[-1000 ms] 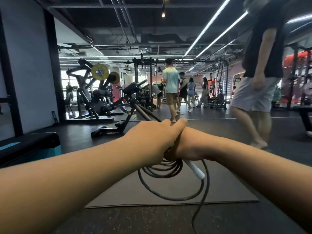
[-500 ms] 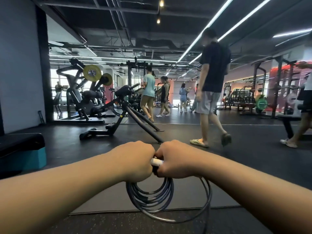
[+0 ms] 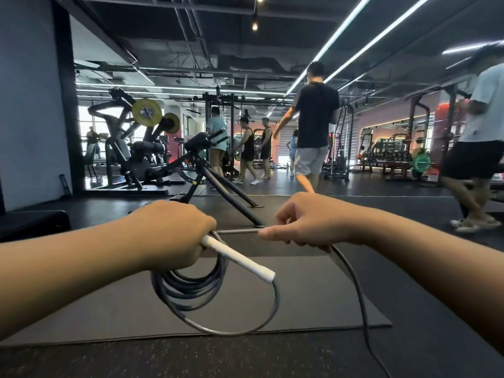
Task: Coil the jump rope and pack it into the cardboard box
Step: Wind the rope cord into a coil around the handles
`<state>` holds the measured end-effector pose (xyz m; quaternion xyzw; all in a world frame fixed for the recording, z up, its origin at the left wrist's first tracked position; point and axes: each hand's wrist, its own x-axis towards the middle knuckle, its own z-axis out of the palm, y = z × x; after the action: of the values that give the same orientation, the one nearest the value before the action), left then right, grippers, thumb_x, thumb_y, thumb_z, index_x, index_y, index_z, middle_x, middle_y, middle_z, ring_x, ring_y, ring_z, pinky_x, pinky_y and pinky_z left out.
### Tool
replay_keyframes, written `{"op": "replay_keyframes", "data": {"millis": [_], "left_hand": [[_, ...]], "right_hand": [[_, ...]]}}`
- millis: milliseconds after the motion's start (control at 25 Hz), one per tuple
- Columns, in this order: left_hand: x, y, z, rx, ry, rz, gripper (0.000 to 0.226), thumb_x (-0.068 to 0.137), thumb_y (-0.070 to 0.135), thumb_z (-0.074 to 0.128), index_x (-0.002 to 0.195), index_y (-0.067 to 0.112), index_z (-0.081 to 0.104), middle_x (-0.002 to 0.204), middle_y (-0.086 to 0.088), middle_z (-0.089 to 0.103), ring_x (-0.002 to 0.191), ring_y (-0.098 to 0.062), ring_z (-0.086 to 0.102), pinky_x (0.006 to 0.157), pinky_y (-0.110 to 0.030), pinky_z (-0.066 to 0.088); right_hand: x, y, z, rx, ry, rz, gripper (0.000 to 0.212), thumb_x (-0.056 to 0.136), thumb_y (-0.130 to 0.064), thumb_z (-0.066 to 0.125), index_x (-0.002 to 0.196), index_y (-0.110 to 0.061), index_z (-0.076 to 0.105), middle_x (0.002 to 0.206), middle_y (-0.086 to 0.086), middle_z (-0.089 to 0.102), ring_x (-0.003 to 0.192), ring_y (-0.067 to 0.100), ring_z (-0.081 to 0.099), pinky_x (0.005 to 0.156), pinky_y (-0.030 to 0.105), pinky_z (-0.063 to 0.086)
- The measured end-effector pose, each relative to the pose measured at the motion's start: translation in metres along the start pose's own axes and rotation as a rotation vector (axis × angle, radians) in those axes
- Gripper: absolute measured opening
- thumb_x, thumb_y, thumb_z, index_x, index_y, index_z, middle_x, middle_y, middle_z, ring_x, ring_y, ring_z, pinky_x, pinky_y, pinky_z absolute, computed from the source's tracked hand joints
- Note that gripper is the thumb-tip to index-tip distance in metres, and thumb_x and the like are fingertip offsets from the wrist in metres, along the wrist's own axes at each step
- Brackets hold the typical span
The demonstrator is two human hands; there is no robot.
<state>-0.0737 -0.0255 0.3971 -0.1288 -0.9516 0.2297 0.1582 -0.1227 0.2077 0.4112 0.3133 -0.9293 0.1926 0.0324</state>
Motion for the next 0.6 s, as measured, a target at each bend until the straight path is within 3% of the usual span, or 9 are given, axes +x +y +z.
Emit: {"op": "replay_keyframes", "data": {"millis": [120, 240, 400, 480, 600], "left_hand": [[-0.002, -0.011, 0.006, -0.032, 0.038, -0.117, 0.022, 0.098, 0.038, 0.040, 0.077, 0.031, 0.040, 0.075, 0.010, 0.050, 0.066, -0.011, 0.049, 0.055, -0.028, 0.036], [-0.003, -0.029, 0.015, -0.180, 0.022, -0.256, 0.021, 0.099, 0.039, 0.044, 0.080, 0.030, 0.050, 0.075, 0.010, 0.056, 0.064, -0.008, 0.052, 0.054, -0.028, 0.038], [0.007, -0.039, 0.029, -0.411, 0.046, -0.361, 0.018, 0.096, 0.035, 0.053, 0.082, 0.026, 0.059, 0.077, 0.004, 0.063, 0.068, -0.014, 0.057, 0.056, -0.031, 0.040], [0.015, -0.037, 0.034, -0.632, 0.069, -0.453, 0.018, 0.095, 0.031, 0.056, 0.082, 0.020, 0.063, 0.076, -0.002, 0.068, 0.068, -0.018, 0.064, 0.059, -0.031, 0.045], [0.023, -0.027, 0.040, -1.257, 0.150, -0.639, 0.021, 0.096, 0.024, 0.054, 0.079, 0.013, 0.061, 0.066, -0.005, 0.063, 0.060, -0.023, 0.062, 0.057, -0.030, 0.047]], "right_hand": [[-0.001, 0.008, -0.005, 0.035, 0.038, 0.028, 0.055, 0.086, -0.063, 0.066, 0.066, -0.014, 0.056, 0.052, 0.002, 0.053, 0.040, 0.013, 0.052, 0.061, 0.037, 0.061], [-0.002, 0.021, -0.010, 0.129, 0.080, 0.059, 0.053, 0.087, -0.063, 0.065, 0.068, -0.015, 0.054, 0.056, 0.007, 0.049, 0.046, 0.026, 0.061, 0.055, 0.035, 0.052], [0.007, 0.026, -0.004, 0.173, 0.138, 0.017, 0.049, 0.092, -0.060, 0.060, 0.070, -0.016, 0.058, 0.063, 0.008, 0.045, 0.047, 0.020, 0.045, 0.046, 0.029, 0.040], [0.014, 0.027, -0.003, 0.252, 0.176, 0.006, 0.045, 0.098, -0.047, 0.057, 0.077, -0.008, 0.060, 0.065, 0.008, 0.044, 0.045, 0.017, 0.039, 0.043, 0.026, 0.035], [0.015, 0.029, -0.001, 0.504, 0.176, 0.020, 0.032, 0.102, -0.030, 0.051, 0.098, -0.002, 0.067, 0.070, 0.005, 0.040, 0.048, 0.014, 0.037, 0.047, 0.029, 0.037]]}}
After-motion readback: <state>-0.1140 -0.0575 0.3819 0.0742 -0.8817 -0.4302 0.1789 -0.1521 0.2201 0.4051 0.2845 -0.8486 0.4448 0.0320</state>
